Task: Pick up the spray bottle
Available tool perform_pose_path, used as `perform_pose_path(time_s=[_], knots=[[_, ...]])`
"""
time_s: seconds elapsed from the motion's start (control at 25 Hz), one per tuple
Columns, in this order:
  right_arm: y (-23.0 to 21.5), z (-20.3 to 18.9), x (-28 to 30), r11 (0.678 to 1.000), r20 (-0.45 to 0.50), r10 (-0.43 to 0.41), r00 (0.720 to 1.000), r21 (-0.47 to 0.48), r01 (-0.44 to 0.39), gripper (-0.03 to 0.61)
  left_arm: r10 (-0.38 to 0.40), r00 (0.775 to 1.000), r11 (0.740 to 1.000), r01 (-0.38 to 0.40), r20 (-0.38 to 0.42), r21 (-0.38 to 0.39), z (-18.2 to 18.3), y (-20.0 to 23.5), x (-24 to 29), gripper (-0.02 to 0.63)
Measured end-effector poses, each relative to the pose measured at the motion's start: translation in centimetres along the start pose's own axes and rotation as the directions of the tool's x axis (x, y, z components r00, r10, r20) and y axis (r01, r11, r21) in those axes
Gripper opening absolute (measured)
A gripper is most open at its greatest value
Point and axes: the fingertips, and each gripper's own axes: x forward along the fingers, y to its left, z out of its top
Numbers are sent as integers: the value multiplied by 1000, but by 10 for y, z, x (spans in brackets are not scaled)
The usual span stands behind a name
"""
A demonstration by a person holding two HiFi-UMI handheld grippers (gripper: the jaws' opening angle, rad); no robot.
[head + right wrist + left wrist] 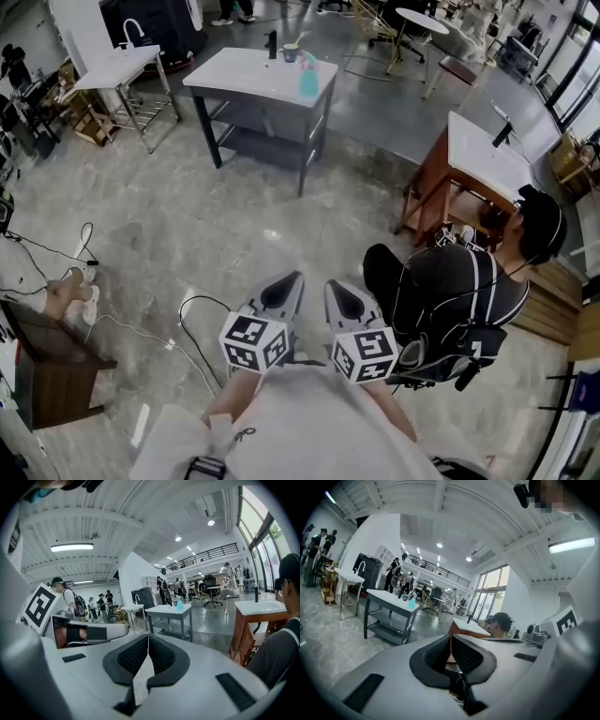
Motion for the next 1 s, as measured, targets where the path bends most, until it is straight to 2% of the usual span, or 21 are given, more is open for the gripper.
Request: perform_pose_path(time_s=[0.2, 0.52, 0.76, 1.0], knots=[[-12, 1, 20, 1000, -14, -4, 1000, 8, 4, 28, -9, 1000, 1000, 9, -25, -11, 0, 14, 22, 32], [-31, 13, 67, 1000, -28, -3, 1000, 22, 3, 28, -26, 999, 1000, 26, -38, -2, 23, 42, 63, 32], [-42, 17, 112, 999, -58, 10, 998, 32, -9, 28, -25, 998, 1000, 25, -52, 6, 36, 70, 92, 32], [-49, 37, 158, 1000, -67, -5, 998, 22, 7, 28, -24, 997, 1000, 24, -76, 2, 54, 110, 117, 32]])
